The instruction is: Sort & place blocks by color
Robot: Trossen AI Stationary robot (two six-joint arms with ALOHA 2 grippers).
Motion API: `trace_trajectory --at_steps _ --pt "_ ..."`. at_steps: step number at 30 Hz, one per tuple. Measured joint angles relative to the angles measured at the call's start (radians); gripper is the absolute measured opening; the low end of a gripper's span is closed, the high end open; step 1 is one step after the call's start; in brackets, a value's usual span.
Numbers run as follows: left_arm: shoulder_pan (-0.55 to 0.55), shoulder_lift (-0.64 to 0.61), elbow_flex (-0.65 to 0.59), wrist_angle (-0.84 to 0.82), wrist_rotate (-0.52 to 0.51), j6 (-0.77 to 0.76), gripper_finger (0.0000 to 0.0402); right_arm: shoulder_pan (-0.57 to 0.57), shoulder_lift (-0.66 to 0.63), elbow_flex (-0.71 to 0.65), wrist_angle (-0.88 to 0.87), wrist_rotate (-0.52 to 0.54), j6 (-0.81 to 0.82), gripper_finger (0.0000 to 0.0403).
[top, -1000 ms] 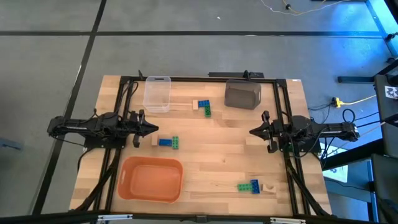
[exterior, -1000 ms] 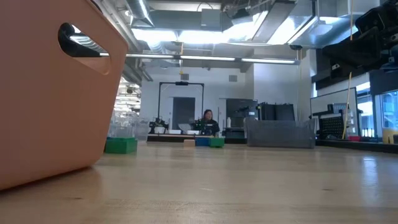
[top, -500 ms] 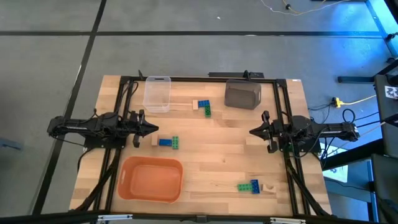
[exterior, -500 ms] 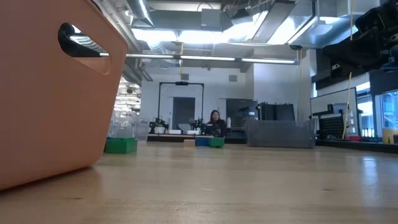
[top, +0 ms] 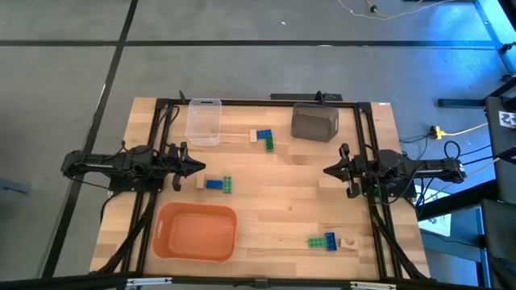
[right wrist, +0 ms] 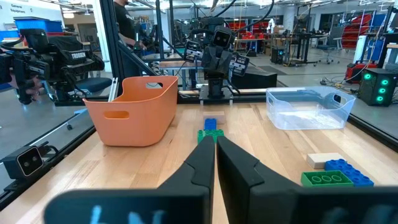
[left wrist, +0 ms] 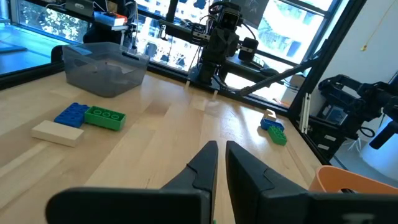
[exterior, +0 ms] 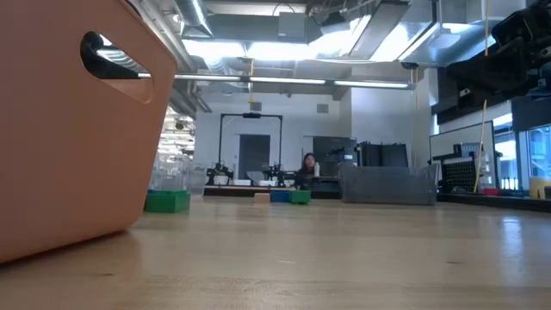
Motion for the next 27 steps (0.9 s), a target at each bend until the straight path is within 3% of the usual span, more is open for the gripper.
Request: trace_trajectory --at_steps 5,10,18,23,27 --pt "0.0 0.0 -0.002 0.012 -0.004 -0.009 0.0025 0.0 0.0 0.0 0.0 0.0 0.0 0.0021" --pt "0.0 0.0 -0.002 0.121 0.041 -0.124 0.0025 0.0 0.0 0.0 0.0 0.0 0.0 0.0021" --pt "0.0 0.005 -0.001 0.318 -0.21 -0.192 0.0029 0.0 0.0 0.0 0.0 0.0 0.0 0.0021" --pt "0.0 0.112 0.07 0.28 -0.214 -0.241 0.0078 0.0 0.0 0.0 0.0 0.0 0.0 0.0021" --pt "0.0 0.273 0.222 0.101 -0.196 -0.214 0.0145 0.0 0.0 0.0 0.0 0.0 0.0 0.0021"
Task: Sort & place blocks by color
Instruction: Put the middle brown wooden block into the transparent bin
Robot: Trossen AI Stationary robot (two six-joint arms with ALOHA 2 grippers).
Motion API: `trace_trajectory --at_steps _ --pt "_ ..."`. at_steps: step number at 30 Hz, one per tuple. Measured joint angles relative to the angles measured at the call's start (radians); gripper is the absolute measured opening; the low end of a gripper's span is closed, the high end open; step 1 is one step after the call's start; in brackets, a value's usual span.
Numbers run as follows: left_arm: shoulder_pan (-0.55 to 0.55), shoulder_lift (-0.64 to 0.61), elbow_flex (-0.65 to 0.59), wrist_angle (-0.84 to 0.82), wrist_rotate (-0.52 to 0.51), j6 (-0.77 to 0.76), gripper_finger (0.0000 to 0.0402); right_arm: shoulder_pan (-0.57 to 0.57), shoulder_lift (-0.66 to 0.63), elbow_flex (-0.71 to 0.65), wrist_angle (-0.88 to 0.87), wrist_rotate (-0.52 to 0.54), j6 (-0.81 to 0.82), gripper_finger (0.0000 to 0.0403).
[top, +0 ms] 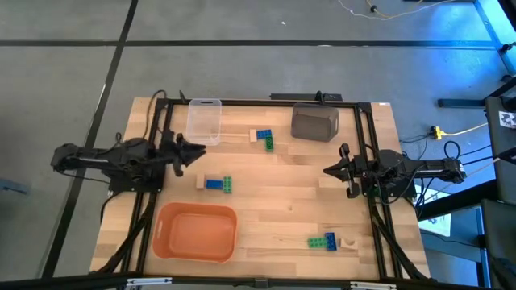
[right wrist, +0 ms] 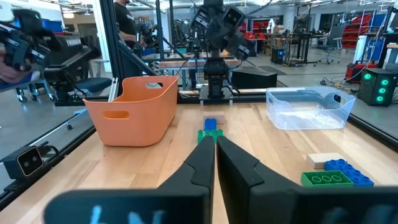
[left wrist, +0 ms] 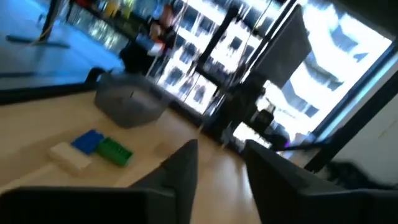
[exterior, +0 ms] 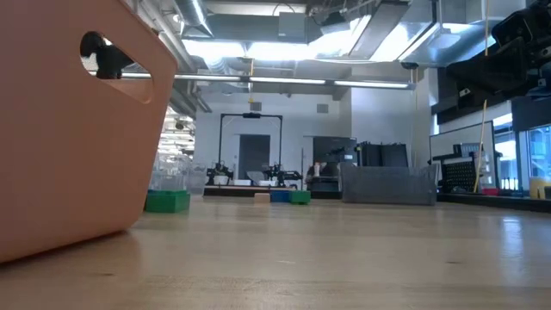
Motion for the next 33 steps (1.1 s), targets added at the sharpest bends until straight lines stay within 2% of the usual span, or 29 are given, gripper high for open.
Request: trace_trajectory --at_steps 3,8,13,16,22,26,29,33 --pt "0.006 0.123 0.143 -0.166 0.035 0.012 0.0196 0.0 0.0 0.0 0.0 0.0 0.0 0.0021" --pt "0.032 0.338 0.393 -0.535 0.125 -0.012 0.0268 0.0 0.0 0.0 0.0 0.0 0.0 0.0021" --pt "0.028 0.532 0.558 -0.85 0.209 -0.184 0.0296 0.0 0.0 0.0 0.0 0.0 0.0 0.0021" --pt "-0.014 0.613 0.569 -0.931 0.197 -0.354 0.0294 0.0 0.0 0.0 0.0 0.0 0.0 0.0021" --pt "-0.162 0.755 0.519 -0.931 0.006 -0.744 0.0291 0.0 0.0 0.0 0.0 0.0 0.0 0.0021" --pt "-0.214 0.859 0.502 -0.961 -0.094 -0.964 0.029 0.0 0.0 0.0 0.0 0.0 0.0 0.0021" --pt "-0.215 0.94 0.498 -0.963 -0.112 -1.045 0.029 0.0 0.0 0.0 0.0 0.0 0.0 0.0021" --pt "-0.207 1.037 0.498 -0.959 -0.081 -1.078 0.029 0.0 0.0 0.0 0.0 0.0 0.0 0.0021"
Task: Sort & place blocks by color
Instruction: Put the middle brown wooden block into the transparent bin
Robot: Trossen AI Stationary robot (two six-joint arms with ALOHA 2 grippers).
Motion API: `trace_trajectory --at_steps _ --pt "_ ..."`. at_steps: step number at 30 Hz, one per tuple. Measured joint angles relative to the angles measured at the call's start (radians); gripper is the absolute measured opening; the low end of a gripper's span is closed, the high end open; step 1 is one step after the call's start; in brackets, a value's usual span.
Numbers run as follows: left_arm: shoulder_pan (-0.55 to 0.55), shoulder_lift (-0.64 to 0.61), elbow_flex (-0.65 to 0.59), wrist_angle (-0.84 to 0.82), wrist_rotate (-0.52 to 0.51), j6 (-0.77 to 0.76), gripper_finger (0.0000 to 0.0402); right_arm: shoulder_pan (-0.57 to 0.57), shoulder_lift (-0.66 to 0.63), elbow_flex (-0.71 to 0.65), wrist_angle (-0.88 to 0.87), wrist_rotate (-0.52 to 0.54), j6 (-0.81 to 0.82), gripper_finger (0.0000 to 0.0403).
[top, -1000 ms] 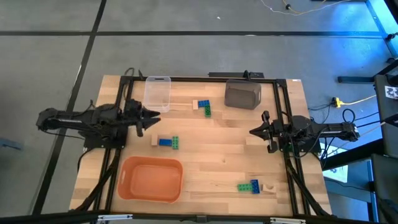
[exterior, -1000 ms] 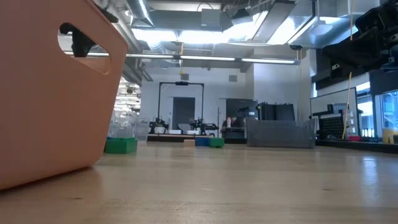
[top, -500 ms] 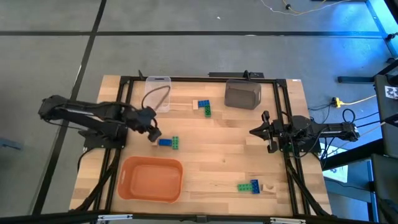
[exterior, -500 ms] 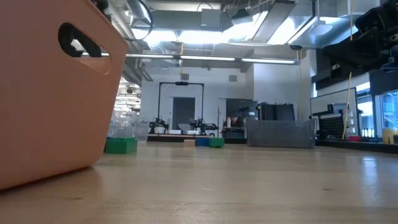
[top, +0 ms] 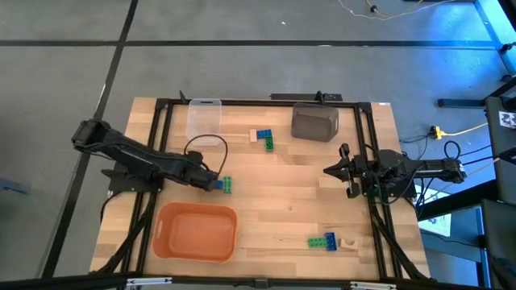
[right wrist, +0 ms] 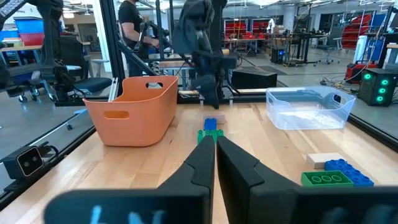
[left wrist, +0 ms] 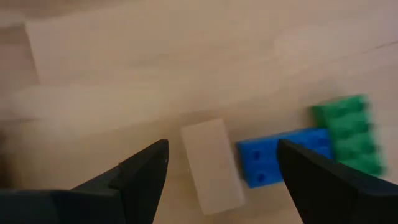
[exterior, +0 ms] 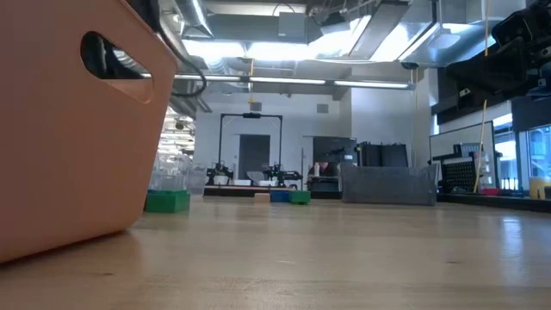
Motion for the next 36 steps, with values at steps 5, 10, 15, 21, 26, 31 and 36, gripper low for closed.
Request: trace_trajectory --at_steps 5,10,15,21,26,31,36 --pt "0.001 0.068 0.0 0.008 0.01 -0.025 0.029 0.0 0.0 0.0 0.0 0.0 0.0 0.0021" --pt "0.011 0.097 -0.005 0.014 0.013 -0.026 0.029 0.0 0.0 0.0 0.0 0.0 0.0 0.0021" --pt "0.038 0.097 -0.052 0.063 0.031 -0.032 0.029 0.0 0.0 0.0 0.0 0.0 0.0 0.0021" --pt "0.052 0.097 -0.072 0.083 0.058 -0.045 0.0278 0.0 0.0 0.0 0.0 0.0 0.0 0.0021" --pt "0.052 0.097 -0.072 0.083 0.048 -0.047 0.0219 0.0 0.0 0.0 0.0 0.0 0.0 0.0021" --pt "0.052 0.096 -0.072 0.082 0.039 -0.047 0.0138 0.0 0.0 0.0 0.0 0.0 0.0 0.0021" --pt "0.052 0.095 -0.072 0.077 0.031 -0.03 0.0118 0.0 0.0 0.0 0.0 0.0 0.0 0.0021"
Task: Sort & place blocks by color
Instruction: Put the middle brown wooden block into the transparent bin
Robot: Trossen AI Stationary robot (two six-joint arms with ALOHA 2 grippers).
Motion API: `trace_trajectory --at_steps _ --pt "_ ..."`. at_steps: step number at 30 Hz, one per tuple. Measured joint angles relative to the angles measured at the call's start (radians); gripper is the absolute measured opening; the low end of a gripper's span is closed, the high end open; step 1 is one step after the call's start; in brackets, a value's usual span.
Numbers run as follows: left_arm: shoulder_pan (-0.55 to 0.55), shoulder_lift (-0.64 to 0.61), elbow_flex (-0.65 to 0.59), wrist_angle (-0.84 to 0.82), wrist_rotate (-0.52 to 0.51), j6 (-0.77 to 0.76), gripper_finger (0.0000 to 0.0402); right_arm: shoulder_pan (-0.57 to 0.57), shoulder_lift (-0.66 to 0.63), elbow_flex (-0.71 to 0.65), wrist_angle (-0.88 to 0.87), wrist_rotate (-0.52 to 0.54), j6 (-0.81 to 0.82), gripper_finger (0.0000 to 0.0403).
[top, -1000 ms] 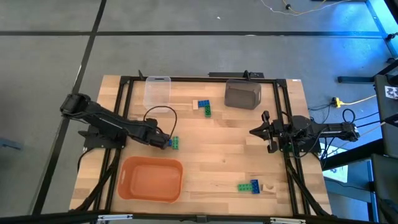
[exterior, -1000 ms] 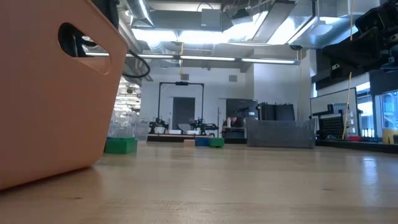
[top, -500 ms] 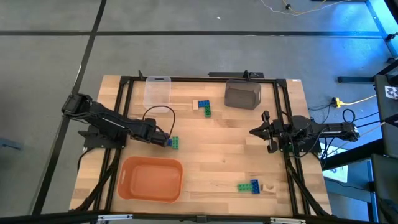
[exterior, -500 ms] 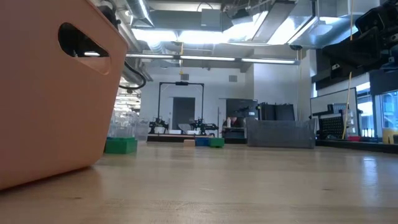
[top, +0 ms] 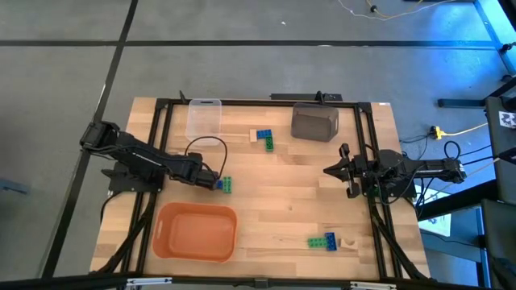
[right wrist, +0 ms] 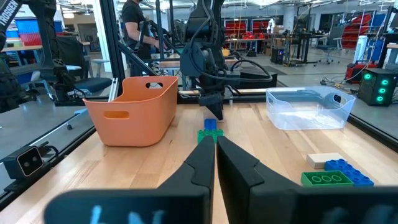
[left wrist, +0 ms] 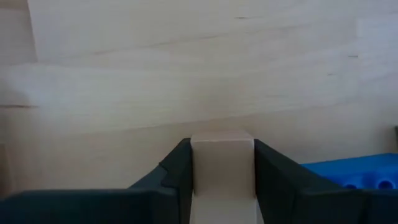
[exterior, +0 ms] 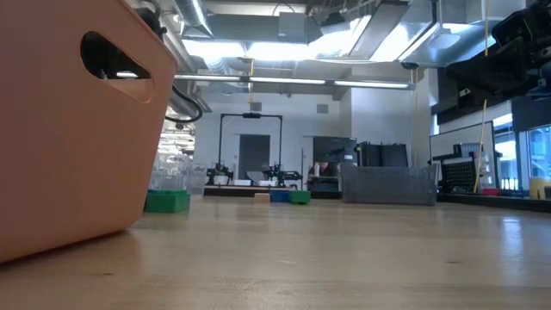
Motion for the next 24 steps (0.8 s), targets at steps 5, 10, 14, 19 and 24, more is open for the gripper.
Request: trace_trajectory --at_steps 5,10,14,19,24 --pt "0.033 -0.112 0.009 -0.082 -0.008 0.125 0.0118 0.0 0.0 0.0 0.0 0.0 0.0 0.0021" --pt "0.112 -0.343 0.093 -0.152 -0.134 0.356 0.0118 0.0 0.0 0.0 0.0 0.0 0.0 0.0021" --pt "0.198 -0.488 0.193 -0.045 -0.209 0.686 0.0118 0.0 0.0 0.0 0.0 0.0 0.0 0.0021" --pt "0.278 -0.578 0.246 0.366 -0.124 1.15 0.0118 0.0 0.0 0.0 0.0 0.0 0.0 0.0021" --pt "0.305 -0.586 0.249 0.753 0.127 1.41 0.0118 0.0 0.0 0.0 0.0 0.0 0.0 0.0021"
